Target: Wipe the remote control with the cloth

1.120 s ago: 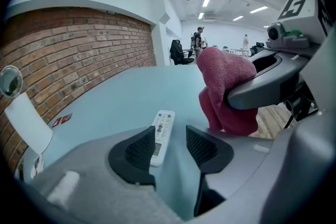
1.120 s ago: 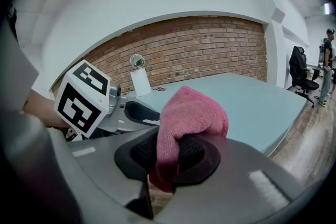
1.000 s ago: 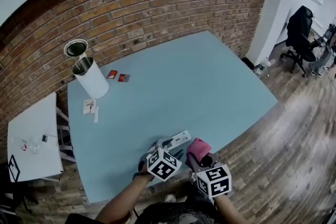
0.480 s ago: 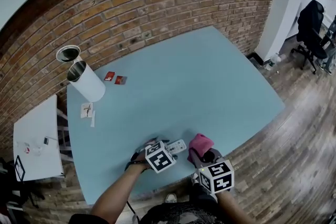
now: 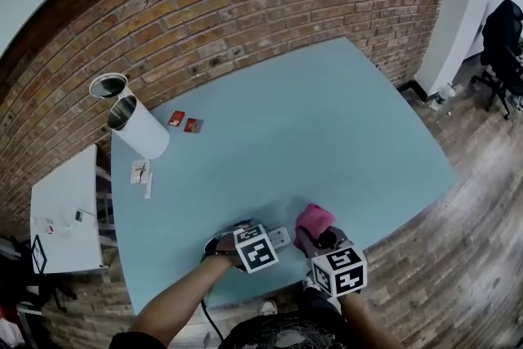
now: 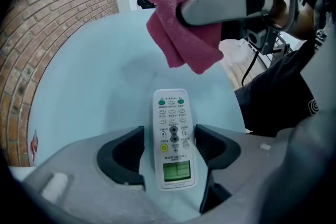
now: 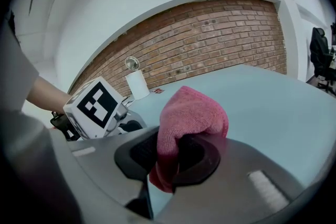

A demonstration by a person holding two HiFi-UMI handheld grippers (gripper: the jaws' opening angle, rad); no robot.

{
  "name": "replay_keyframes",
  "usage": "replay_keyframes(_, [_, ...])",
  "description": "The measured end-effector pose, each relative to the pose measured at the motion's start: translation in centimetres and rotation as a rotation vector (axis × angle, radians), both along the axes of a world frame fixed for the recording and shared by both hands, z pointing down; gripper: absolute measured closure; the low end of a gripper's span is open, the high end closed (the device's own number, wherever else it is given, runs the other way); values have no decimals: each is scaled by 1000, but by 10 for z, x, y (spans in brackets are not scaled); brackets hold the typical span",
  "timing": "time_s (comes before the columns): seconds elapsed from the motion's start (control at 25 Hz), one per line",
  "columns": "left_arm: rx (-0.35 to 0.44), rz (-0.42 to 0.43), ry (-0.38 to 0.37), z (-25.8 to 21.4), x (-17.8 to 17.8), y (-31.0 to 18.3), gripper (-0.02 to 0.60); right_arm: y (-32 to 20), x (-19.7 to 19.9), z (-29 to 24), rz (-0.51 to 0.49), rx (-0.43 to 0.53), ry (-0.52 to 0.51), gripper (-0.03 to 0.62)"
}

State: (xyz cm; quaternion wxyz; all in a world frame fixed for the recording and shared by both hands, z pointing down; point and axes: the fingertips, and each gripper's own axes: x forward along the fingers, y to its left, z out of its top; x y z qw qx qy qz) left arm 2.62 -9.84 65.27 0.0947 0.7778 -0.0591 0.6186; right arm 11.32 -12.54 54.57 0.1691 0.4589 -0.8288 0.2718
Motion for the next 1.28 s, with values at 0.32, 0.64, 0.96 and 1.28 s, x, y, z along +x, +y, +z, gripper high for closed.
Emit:
replay_keyframes(0.32, [-14,5,-47,-1,2,6,327,-24,5,1,-60,-3,-37,531])
replay_keyframes(0.64, [-68,-107,10,0,-1,2,350,-45,2,-7,-110,17,-49,531])
replay_keyframes(0.96, [-254,-413,369,-31,0,-10,350,-57,-10,-36,-137,116,-18,531])
replay_keyframes(1.28, [-535,-608,1004,-112,7,-20,347,-47,-43,-84,-210,259,7,531])
